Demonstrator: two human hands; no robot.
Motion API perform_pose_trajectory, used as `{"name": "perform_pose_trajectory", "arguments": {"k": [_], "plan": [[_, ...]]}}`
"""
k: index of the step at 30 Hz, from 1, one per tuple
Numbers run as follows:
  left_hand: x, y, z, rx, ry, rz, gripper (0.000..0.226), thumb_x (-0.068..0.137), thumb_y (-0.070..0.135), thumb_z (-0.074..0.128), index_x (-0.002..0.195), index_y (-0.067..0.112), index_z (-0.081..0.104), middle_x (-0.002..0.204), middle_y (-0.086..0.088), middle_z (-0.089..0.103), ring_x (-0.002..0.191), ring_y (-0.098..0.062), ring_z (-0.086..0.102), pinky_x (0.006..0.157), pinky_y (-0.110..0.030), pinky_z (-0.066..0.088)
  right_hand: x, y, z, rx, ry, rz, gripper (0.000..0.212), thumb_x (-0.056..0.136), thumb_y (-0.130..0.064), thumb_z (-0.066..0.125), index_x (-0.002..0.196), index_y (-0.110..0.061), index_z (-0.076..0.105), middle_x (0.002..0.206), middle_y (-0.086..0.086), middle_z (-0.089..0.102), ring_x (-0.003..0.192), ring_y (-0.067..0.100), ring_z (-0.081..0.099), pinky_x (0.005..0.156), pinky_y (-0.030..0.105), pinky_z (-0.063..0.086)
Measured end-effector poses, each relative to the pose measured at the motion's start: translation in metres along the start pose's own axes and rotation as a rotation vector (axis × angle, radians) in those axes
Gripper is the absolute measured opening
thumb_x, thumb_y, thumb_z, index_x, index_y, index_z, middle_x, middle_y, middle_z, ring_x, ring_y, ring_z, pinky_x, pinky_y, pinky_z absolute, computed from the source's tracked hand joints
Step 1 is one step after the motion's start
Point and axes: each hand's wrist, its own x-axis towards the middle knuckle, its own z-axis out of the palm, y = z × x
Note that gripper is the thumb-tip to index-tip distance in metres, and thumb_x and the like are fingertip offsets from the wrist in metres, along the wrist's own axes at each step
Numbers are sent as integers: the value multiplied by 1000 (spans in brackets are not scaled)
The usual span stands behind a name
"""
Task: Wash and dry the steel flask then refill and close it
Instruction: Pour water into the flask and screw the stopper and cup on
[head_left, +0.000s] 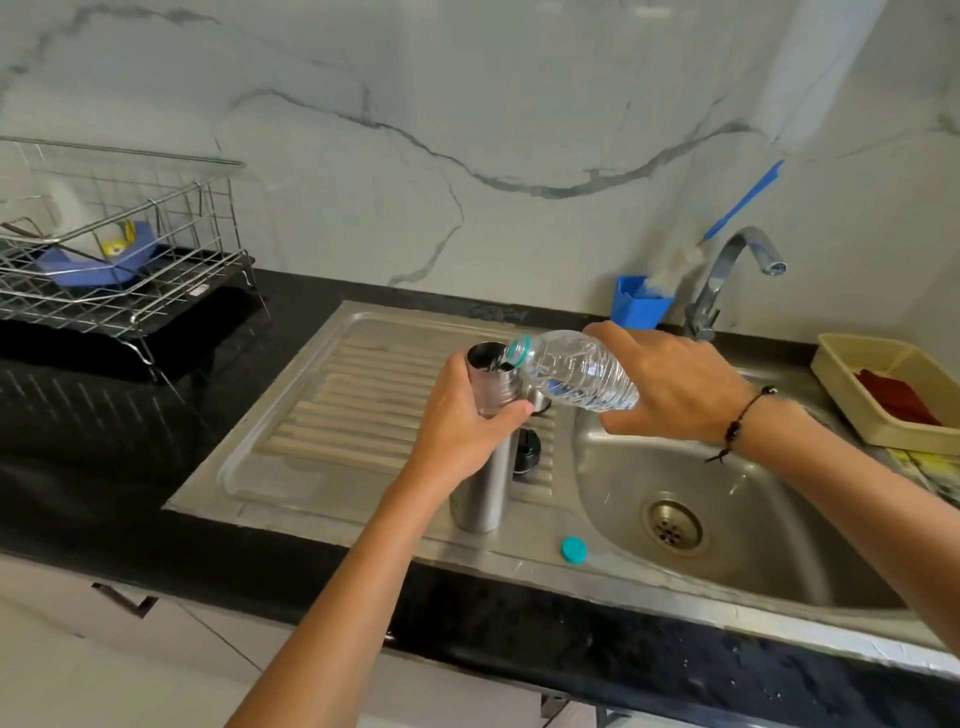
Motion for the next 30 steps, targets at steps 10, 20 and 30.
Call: {"name": "perform_pose_trajectory", "arguments": {"k": [10,20,30], "plan": [[2,1,1,37,1,-17,52,80,32,75,118,22,41,112,4,54,91,-5,52,63,-11,36,10,0,-30,-362,46,-106,74,79,-41,57,140,-25,17,103,3,47,93,22,47,57,30,39],[-1,2,2,61,4,-10,52,80,31,74,118,20,41,110,3,54,84,-1,51,61,-12,35,23,-18,-61,-658,148,-243,68,89,-24,47,144,-31,9,105,8,49,90,24,44,71,35,33],[-3,3,1,51,-3,-25,58,80,30,74,126,18,39,111,4,53,83,-1,51,59,-13,36,26,-25,-68,-792,161,-283,68,88,-20,47,143,-36,9,102,5,49,91,24,42,81,42,36]]}}
